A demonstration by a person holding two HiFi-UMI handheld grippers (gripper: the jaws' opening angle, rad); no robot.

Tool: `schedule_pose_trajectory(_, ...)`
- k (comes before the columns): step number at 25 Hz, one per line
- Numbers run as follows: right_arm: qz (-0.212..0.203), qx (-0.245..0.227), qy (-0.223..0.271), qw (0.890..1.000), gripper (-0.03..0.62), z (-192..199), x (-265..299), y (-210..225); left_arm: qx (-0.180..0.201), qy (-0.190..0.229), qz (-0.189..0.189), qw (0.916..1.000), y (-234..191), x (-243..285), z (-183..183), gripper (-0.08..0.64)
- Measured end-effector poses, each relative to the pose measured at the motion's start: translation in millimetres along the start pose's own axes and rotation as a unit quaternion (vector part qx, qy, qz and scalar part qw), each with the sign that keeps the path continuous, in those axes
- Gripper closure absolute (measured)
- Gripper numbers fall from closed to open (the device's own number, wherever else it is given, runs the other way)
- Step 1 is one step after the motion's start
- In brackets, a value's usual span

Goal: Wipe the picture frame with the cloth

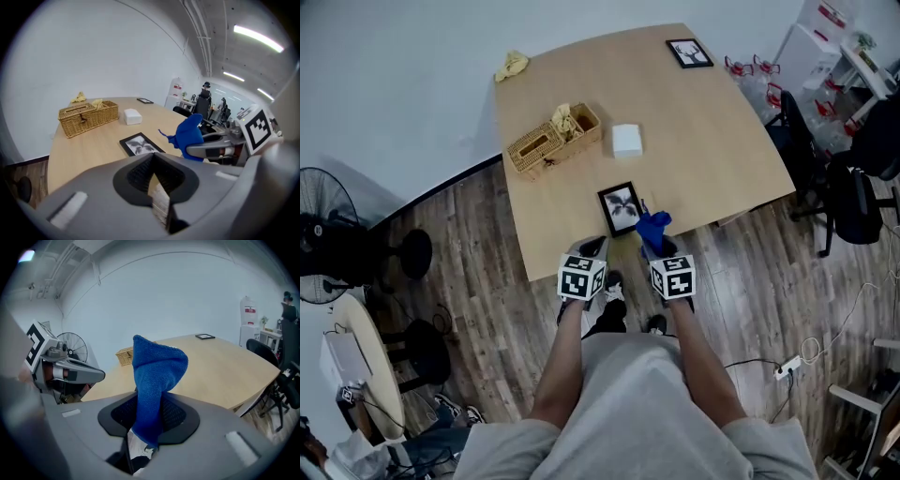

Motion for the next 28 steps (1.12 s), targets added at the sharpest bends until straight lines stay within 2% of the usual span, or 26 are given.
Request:
schedule_pose_trajectory(4,-0.014,0.014,0.02,1.0,0.483,1,-26,3,0.008,0.03,-0.016,0.9994,15,-28,-1,0.508)
schedule_pose_trajectory(13,-0.053,0.011,0.027,0.998,0.483,13,-72,-2,0.002,0.077,-0.043,0.9961,51,-70,12,0.508)
schedule_pose_trajectory(19,-0.077,-0.005,0.038,0.996,0.483,22,-95,-6,0.009,0.083,-0.046,0.9955,71,-85,29,0.508)
schedule_pose_trajectory(28,-0.101,-0.027,0.039,0.994,0.483,20,-114,-5,0.008,0.075,-0.04,0.9964,77,-91,41,0.508)
Point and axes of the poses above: the fingertips, and each gripper's own axes: x forward along the fingers, y to its right, z out of its underside, the point moved 7 cm from there along -x, backward along the fingers, and after that the axes turned 13 degrees about y, right-handed, at the moved point
